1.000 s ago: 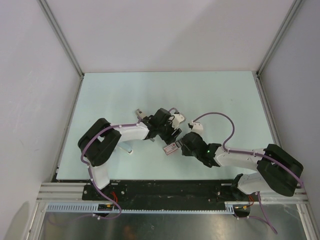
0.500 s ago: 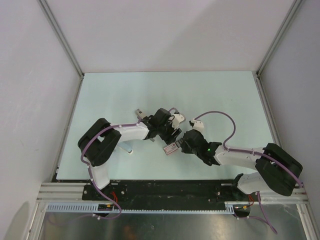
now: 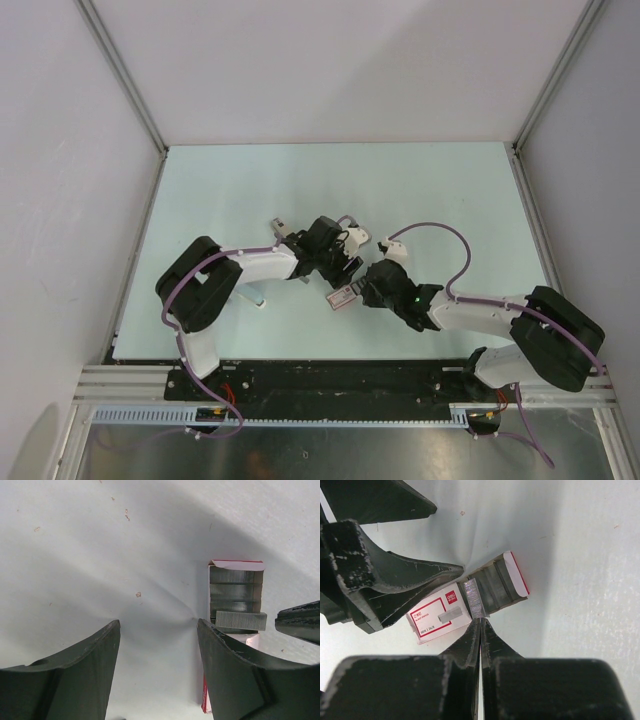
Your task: Unload the staples from the stapler
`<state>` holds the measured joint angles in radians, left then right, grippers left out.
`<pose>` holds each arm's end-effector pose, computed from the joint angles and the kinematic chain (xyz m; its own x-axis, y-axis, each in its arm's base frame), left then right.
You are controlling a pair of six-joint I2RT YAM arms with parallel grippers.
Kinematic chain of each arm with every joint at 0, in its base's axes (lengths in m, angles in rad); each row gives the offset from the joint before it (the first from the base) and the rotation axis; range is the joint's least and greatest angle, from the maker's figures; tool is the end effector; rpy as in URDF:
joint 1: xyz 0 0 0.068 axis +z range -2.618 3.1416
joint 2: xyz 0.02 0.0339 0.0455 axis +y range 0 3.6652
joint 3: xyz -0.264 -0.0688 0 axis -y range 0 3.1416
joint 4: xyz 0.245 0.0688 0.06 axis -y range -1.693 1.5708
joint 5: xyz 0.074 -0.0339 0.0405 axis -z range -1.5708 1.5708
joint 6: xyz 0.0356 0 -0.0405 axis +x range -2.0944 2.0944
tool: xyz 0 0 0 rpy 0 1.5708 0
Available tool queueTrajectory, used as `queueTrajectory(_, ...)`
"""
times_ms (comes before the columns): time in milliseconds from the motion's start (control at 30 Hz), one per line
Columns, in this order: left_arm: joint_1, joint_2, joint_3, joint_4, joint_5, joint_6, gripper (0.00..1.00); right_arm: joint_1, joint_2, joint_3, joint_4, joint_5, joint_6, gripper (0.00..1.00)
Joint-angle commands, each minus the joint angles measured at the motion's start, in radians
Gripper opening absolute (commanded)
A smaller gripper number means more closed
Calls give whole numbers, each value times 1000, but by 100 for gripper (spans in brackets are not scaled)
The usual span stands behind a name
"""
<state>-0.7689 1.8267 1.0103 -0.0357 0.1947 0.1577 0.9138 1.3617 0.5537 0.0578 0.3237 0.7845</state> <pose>0.2612 -0.2623 0.1495 -0.4127 0.6137 -0.6731 0.8491 0.5267 -0.0404 0.1657 0.1963 0.1626 -0.7247 0.1571 -0.6710 -0.1366 0.9216 0.3633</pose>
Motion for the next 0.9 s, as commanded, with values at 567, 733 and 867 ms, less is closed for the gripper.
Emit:
queueTrajectory(567, 10, 14, -23, -54, 39, 6, 68, -4, 64, -3, 87, 0, -3, 0)
queueTrajectory(733, 12, 13, -23, -55, 41, 7, 68, -10, 68, -3, 92, -4, -4, 0)
queueTrajectory(867, 13, 11, -24, -53, 42, 7, 68, -14, 72, -3, 101, -7, -5, 0)
